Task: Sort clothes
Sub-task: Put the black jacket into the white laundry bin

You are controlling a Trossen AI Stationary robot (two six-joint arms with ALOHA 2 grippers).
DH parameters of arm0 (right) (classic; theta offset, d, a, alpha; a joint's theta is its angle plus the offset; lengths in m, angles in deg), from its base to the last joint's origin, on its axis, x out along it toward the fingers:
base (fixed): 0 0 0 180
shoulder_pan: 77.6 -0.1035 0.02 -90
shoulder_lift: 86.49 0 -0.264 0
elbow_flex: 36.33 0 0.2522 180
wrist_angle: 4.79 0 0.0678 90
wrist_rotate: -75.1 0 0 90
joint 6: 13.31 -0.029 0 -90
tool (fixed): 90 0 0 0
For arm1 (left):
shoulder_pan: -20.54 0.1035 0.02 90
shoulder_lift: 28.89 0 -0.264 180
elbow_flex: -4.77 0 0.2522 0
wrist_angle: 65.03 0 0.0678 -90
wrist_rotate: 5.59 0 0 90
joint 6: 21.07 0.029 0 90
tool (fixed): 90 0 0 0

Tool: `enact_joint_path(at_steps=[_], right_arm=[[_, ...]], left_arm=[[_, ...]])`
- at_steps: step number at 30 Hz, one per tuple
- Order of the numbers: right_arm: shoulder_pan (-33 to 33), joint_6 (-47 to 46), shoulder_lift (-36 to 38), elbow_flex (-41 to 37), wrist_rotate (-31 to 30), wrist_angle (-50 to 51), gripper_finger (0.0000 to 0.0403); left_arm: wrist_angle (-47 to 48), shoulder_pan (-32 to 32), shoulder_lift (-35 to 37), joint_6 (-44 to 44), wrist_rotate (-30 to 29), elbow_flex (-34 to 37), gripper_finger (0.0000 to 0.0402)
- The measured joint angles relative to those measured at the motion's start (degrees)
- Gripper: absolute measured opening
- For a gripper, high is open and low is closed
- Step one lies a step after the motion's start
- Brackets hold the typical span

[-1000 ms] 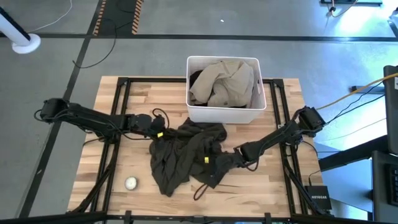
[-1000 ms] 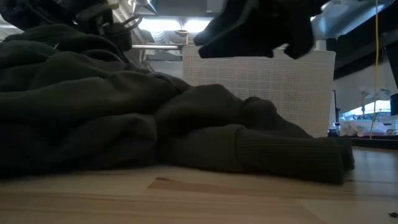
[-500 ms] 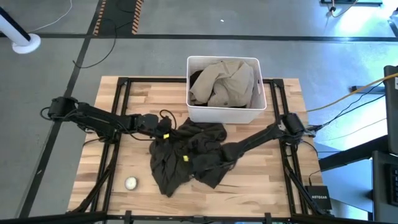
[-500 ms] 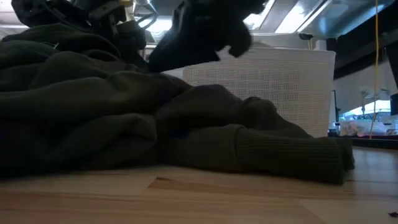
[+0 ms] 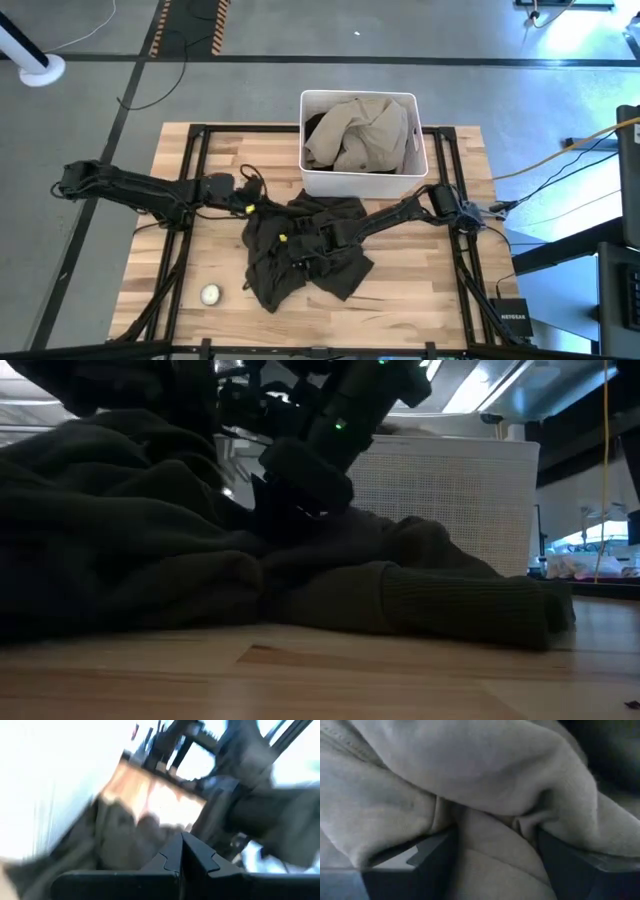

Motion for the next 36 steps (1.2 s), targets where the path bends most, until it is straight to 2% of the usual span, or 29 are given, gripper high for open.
enact_joint_path(at_steps=[4, 8, 11, 16, 17, 23, 26, 30, 33, 36], right_arm=[[0.4, -1.4, -2.5, 0.2, 1.0, 0.5, 0.0282], [0.4, -1.5, -3.8, 0.2, 1.1, -0.1, 0.0249], [0.4, -1.6, -4.1, 0.2, 1.2, 0.0, 0.0195], [0.4, -2.0, -4.1, 0.2, 2.1, 0.0, 0.0052], [0.4, -1.9, -4.1, 0.2, 2.7, 0.1, 0.0036], [-1.4, -3.0, -3.8, 0.2, 6.1, 0.7, 0.0038], [-3.1, -2.3, -1.4, -0.2, 7.9, 4.4, 0.0037], [-4.9, -1.4, 4.0, -1.0, 11.2, 10.0, 0.0037], [-6.0, -1.5, 9.1, -1.2, 10.8, 13.4, 0.0037], [-7.3, -1.6, 15.1, -1.0, 7.9, 14.1, 0.0037]], left_arm=[[-0.3, -0.4, 5.9, 0.0, -2.8, -1.1, 0.0], [-0.2, -2.0, 10.1, 1.8, -5.7, -1.2, 0.0], [-0.6, -3.5, 11.9, 3.4, -6.6, -1.2, 0.0], [-0.9, -5.4, 13.3, 5.4, -8.0, -1.2, 0.0], [-0.8, -5.7, 13.5, 5.8, -8.0, -1.2, 0.0], [-0.6, -7.3, 15.5, 8.5, -8.0, -1.2, 0.0], [-0.5, -8.0, 16.4, 9.8, -8.0, -1.2, 0.0], [-0.5, -8.6, 17.6, 11.3, -8.3, -1.2, 0.0], [-0.4, -8.8, 18.1, 12.1, -9.0, -1.2, 0.0], [0.0, -8.8, 18.2, 12.2, -9.9, -1.2, 0.0]])
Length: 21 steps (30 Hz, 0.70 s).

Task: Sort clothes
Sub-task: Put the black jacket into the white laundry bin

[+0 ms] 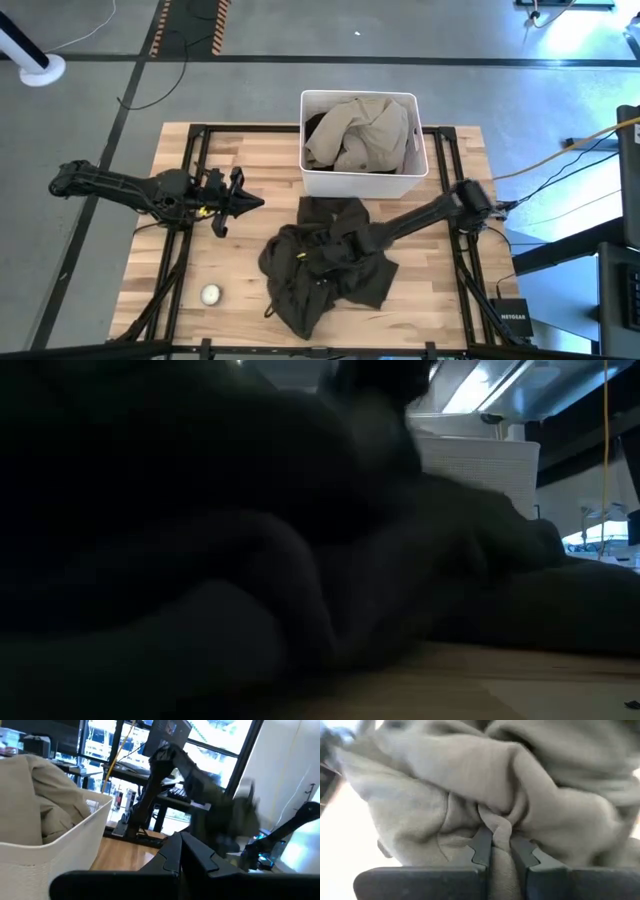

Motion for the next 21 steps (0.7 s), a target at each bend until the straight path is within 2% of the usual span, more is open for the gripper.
enact_joint_path(at_steps=[7, 13, 21], right_arm=[[-1.5, 0.2, 11.1, 0.0, -6.7, 0.5, 0.0037], [-1.2, 2.0, 20.8, 0.1, -15.5, -0.9, 0.0037], [0.8, 12.3, 32.8, 0.2, -31.2, -16.3, 0.0036]], left_arm=[[1.7, 0.0, 0.0, 0.3, -2.2, 0.0, 0.0], [2.3, 0.0, 0.0, 0.3, -2.6, 0.0, 0.0], [2.5, 0.0, 0.0, 0.3, -4.2, 0.0, 0.0]])
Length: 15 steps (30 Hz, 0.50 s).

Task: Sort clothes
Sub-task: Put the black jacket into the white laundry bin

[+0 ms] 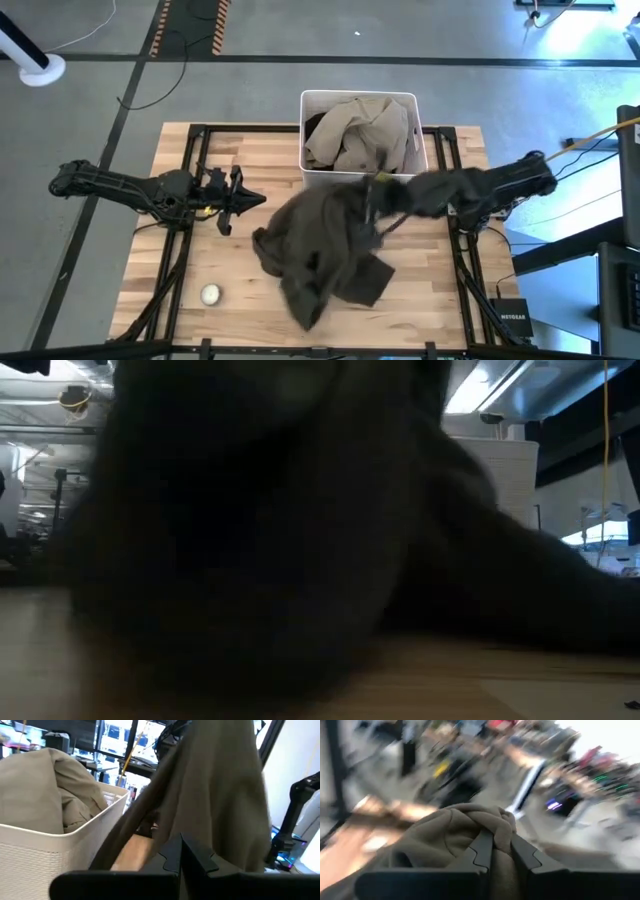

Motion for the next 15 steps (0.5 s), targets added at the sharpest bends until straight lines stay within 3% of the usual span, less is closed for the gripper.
enact_joint_path(at_steps=[8, 15], right_arm=[[8.0, 12.9, 7.5, 0.2, -2.5, -25.0, 0.0036], [16.6, 27.0, 8.5, 0.2, -0.7, -43.8, 0.0036]], left_arm=[[0.0, 0.0, 0.0, 0.0, -1.4, 0.0, 0.0], [-0.1, 0.0, 0.0, 0.5, -2.4, 0.0, 0.0]])
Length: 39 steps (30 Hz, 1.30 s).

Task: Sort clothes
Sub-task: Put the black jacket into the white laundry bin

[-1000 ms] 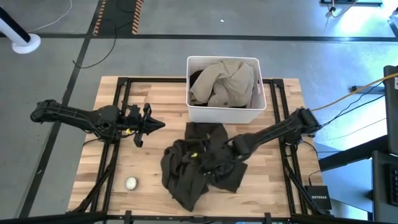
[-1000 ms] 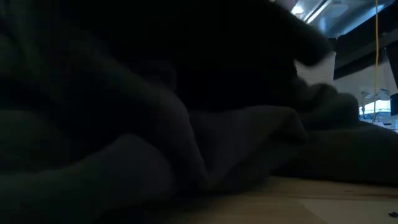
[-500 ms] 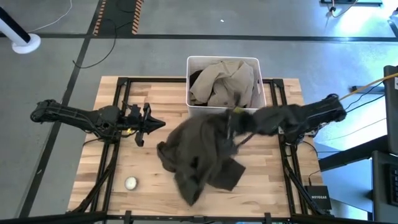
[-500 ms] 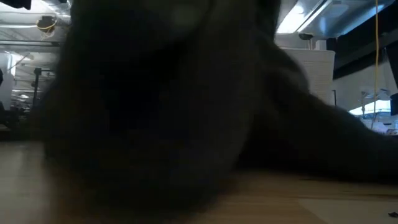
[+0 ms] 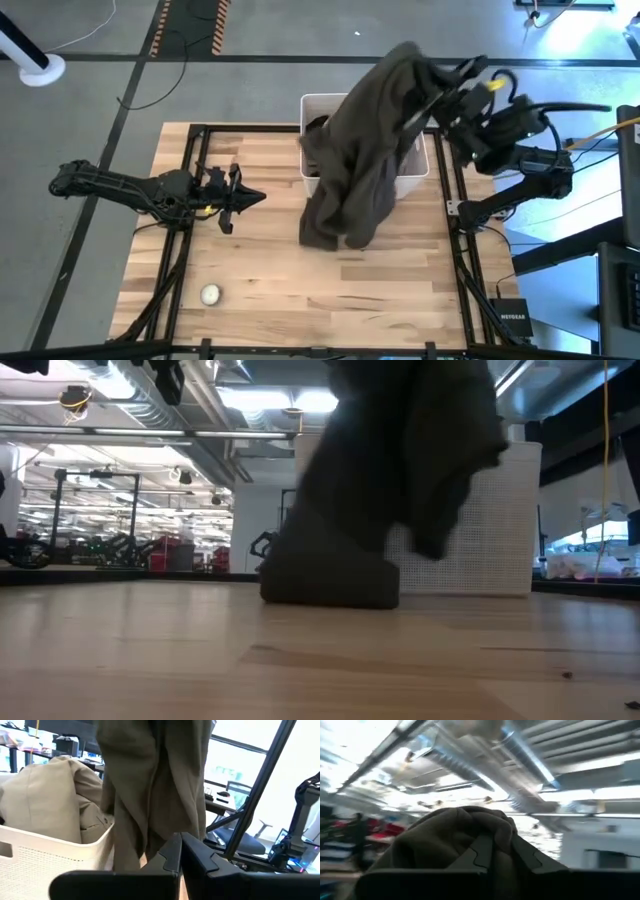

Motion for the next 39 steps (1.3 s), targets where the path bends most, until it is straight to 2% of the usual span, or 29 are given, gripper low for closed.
enact_joint_path(at_steps=[3, 7, 9, 13, 18, 23, 27, 31, 34, 39], right_arm=[[3.9, 0.1, 0.1, 0.1, -3.2, 3.0, 0.0036], [8.4, -2.2, -1.7, 0.2, -11.0, 18.5, 0.0036], [11.1, -7.3, -3.0, 0.0, -13.0, 28.6, 0.0036], [16.4, -20.2, -6.4, 0.0, -13.0, 47.0, 0.0036], [21.7, -34.6, -12.5, 0.0, -5.2, 63.4, 0.0044], [24.0, -42.0, -19.2, 0.0, 7.6, 67.9, 0.0079], [23.9, -46.3, -23.0, 0.0, 8.7, 67.9, 0.0121], [23.8, -45.8, -23.0, 0.5, 9.1, 69.2, 0.0177], [22.7, -42.7, -21.9, 5.6, 11.4, 74.7, 0.0216], [18.8, -42.1, -18.6, 17.0, 10.2, 82.4, 0.0253]], left_arm=[[0.0, 0.0, 0.0, 0.9, -0.3, 0.0, 0.0], [0.0, 0.0, 0.0, 1.2, -0.4, 0.0, 0.0], [0.0, 0.0, 0.0, 1.2, -0.4, 0.0, 0.0], [0.0, 0.0, 0.0, 1.1, -0.4, 0.0, 0.0], [0.0, 0.0, 0.0, 1.0, -0.4, 0.0, 0.0], [0.0, 0.0, 0.0, 1.0, -0.4, 0.0, 0.0], [0.0, 0.0, 0.0, 1.0, -0.4, 0.0, 0.0], [0.0, 0.0, 0.0, 0.4, -0.4, 0.0, 0.0], [0.1, 0.0, -0.4, -1.3, -0.4, 0.0, 0.0], [0.3, 0.0, -1.0, -1.2, -0.4, 0.0, 0.0]])
